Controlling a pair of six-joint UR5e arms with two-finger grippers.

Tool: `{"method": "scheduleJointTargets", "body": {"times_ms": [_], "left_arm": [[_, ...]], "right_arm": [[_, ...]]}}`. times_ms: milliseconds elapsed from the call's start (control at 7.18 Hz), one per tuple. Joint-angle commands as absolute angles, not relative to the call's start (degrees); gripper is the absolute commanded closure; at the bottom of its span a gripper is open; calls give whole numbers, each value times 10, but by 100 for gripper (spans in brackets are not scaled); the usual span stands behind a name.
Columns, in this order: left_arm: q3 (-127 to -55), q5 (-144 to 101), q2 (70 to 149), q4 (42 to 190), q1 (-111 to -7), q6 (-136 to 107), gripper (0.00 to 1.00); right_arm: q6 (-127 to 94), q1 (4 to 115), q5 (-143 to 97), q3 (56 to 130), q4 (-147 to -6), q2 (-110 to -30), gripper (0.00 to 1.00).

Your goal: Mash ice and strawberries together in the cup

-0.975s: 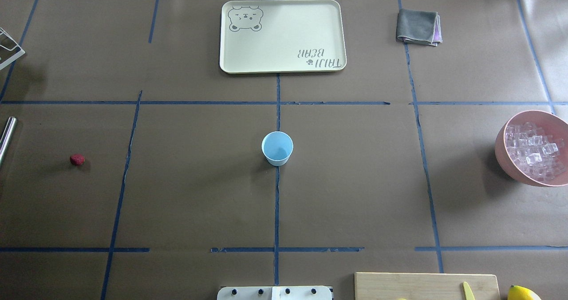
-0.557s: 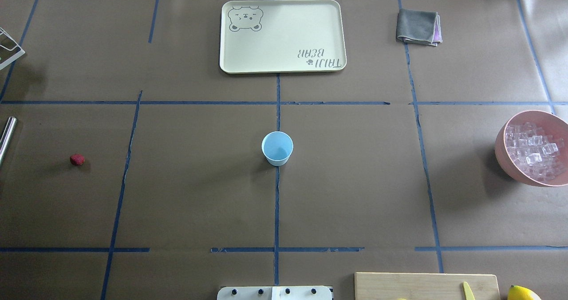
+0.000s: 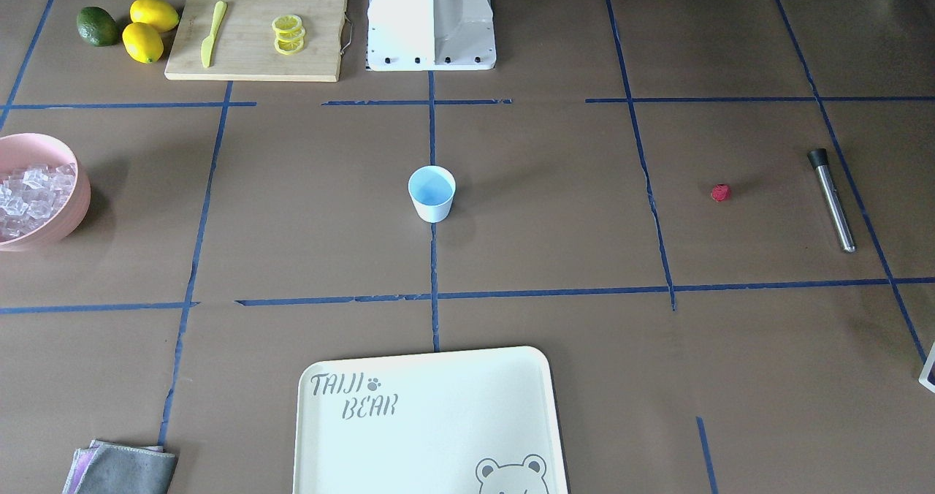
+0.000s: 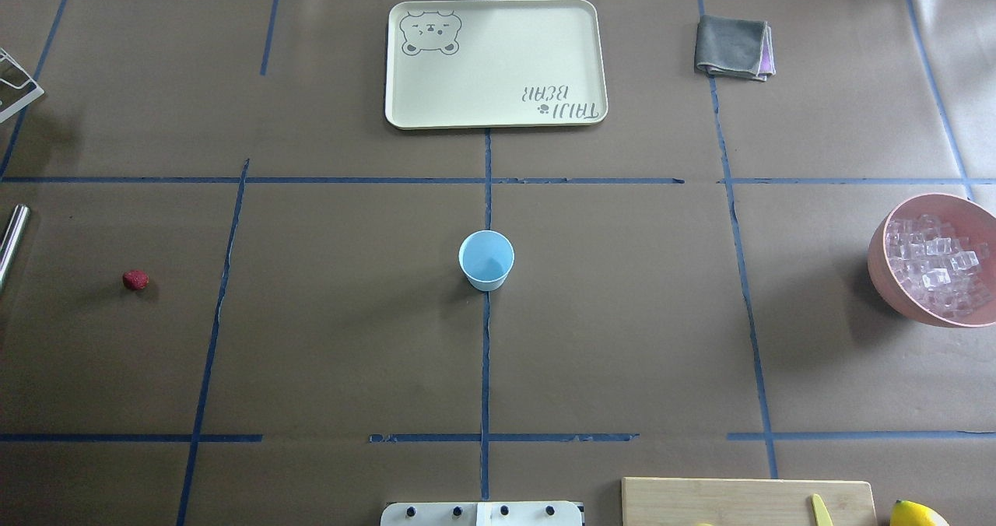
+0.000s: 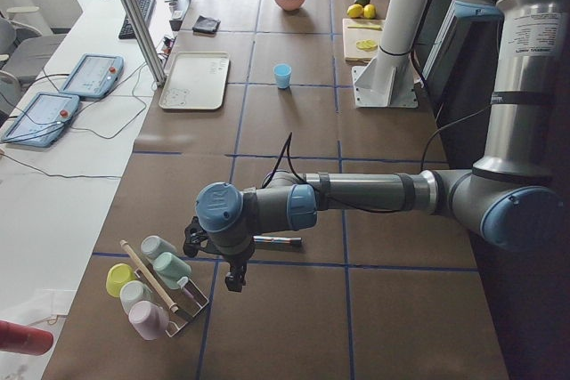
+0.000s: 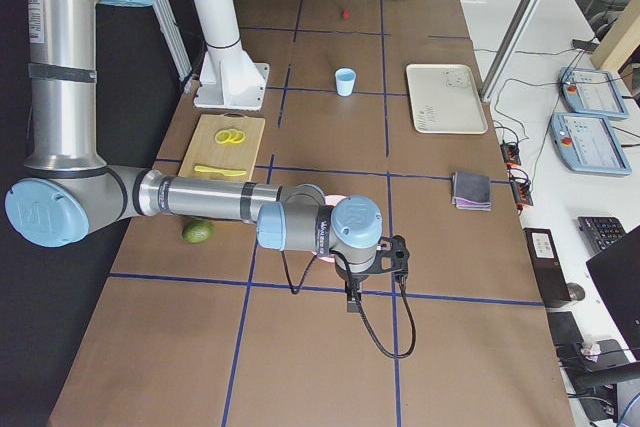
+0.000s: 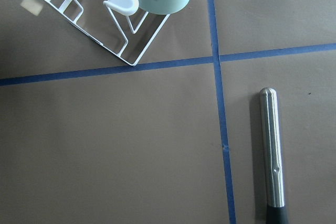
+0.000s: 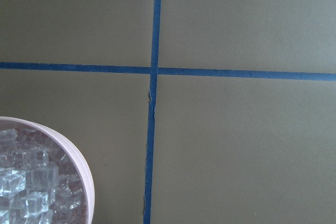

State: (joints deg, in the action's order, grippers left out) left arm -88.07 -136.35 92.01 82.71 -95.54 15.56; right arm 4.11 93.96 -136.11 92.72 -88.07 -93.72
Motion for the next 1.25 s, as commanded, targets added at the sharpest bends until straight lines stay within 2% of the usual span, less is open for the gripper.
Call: {"method": "scheduleJointTargets", "body": {"times_ms": [0,697,1115], "left_arm": [[-882,-1364,921,827,-955,156,0],[-886,-1364,923,827,-957,156,0],[-886,-1364,922,827,-957,155,0]], "right_arm": [[40,923,-1361,963,-885,-935,0],[-2,858,-1354,1032,-886,-916,0],[-206,796,-1349,1090,-875,-917,0]]}}
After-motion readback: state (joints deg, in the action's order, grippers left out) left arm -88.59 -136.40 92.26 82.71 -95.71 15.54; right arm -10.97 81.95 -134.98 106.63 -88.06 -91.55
